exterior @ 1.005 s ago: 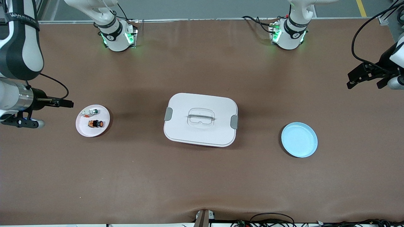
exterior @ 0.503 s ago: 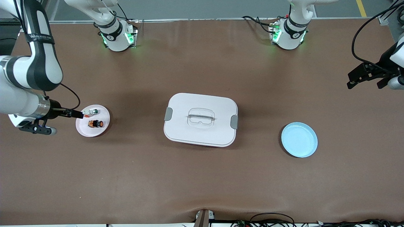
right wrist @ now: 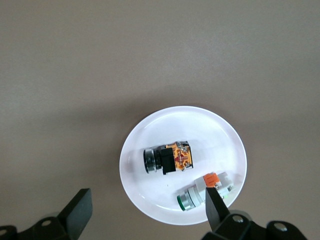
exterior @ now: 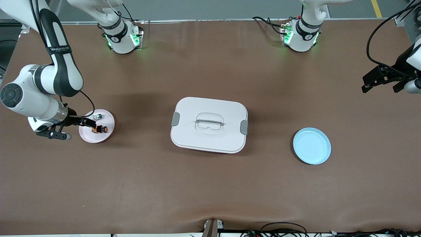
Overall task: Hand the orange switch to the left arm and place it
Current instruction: 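Move the right gripper over the white plate toward the orange switch, then lower the right gripper and grasp the orange-and-black switch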
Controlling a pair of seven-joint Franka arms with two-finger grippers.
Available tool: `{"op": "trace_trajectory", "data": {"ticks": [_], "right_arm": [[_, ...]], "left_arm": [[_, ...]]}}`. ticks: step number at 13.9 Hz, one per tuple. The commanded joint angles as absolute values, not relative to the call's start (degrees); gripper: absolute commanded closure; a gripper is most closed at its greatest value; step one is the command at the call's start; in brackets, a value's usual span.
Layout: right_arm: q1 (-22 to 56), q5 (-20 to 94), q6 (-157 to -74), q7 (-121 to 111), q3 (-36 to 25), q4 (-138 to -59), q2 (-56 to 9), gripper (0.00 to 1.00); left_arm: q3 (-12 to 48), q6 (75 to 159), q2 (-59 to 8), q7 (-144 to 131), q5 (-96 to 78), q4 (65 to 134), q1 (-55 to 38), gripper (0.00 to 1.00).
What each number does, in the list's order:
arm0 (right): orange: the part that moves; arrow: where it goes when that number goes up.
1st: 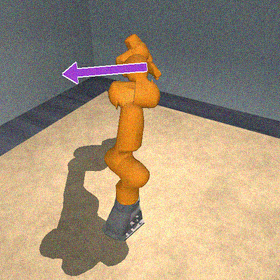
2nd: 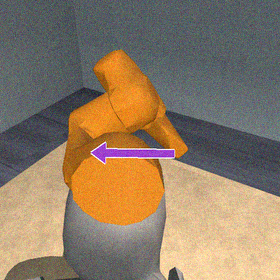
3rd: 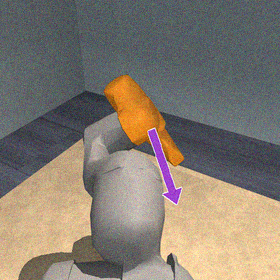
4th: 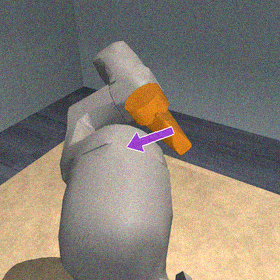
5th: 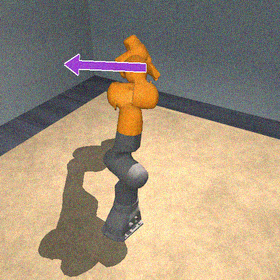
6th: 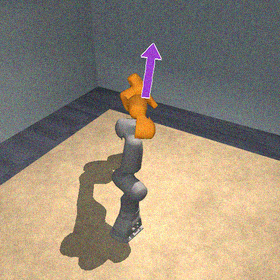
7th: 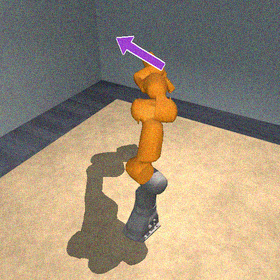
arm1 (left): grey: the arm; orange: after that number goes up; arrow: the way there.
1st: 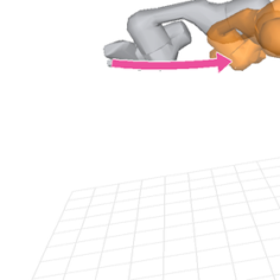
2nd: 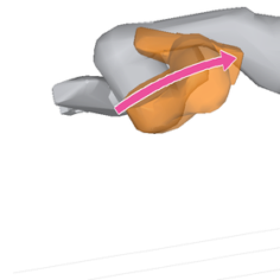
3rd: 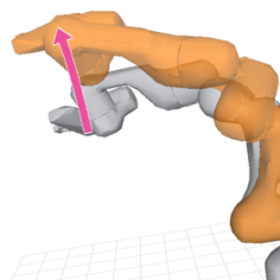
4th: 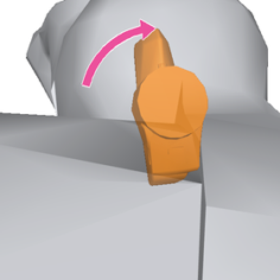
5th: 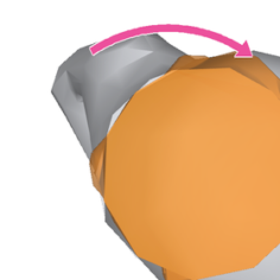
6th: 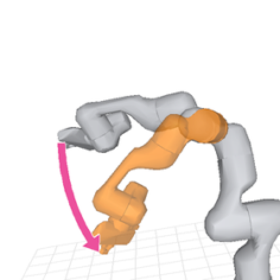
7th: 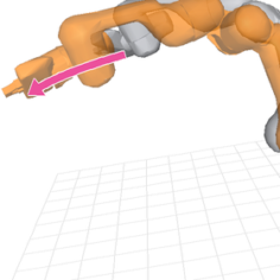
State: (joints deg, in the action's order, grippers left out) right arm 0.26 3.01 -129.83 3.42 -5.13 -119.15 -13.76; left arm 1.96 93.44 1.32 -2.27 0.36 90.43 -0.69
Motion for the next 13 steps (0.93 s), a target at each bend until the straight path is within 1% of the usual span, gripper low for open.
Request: {"op": "trace_trajectory", "data": {"ticks": [1, 3, 5, 6, 13], "right_arm": [[-0.44, 3.69, -132.88, 0.71, -4.83, -119.18, -16.51, 0.0], [-2.88, 6.3, -136.04, -3.23, -4.66, -119.44, -19.49, 0.0], [-3.08, 13.33, -138.5, -9.98, -4.83, -120.75, -21.26, 0.0], [-3.08, 14.4, -139.39, -11.59, -4.83, -121.28, -21.79, 0.0], [-1.94, 14.59, -139.75, -12.22, -4.75, -122.17, -23.9, 0.0]], "left_arm": [[2.02, 92.37, 0.88, -1.14, -0.26, 89.12, -0.62, 0.0], [2.02, 92.37, 0.88, -1.05, -0.26, 89.12, -0.53, 0.0], [2.02, 92.37, 0.88, -1.05, -0.26, 89.12, -0.61, 0.0], [2.02, 92.37, 0.88, -1.05, -0.26, 89.12, -0.62, 0.0], [2.02, 92.37, 0.88, -1.06, -0.26, 89.03, -0.53, 0.0]]}}
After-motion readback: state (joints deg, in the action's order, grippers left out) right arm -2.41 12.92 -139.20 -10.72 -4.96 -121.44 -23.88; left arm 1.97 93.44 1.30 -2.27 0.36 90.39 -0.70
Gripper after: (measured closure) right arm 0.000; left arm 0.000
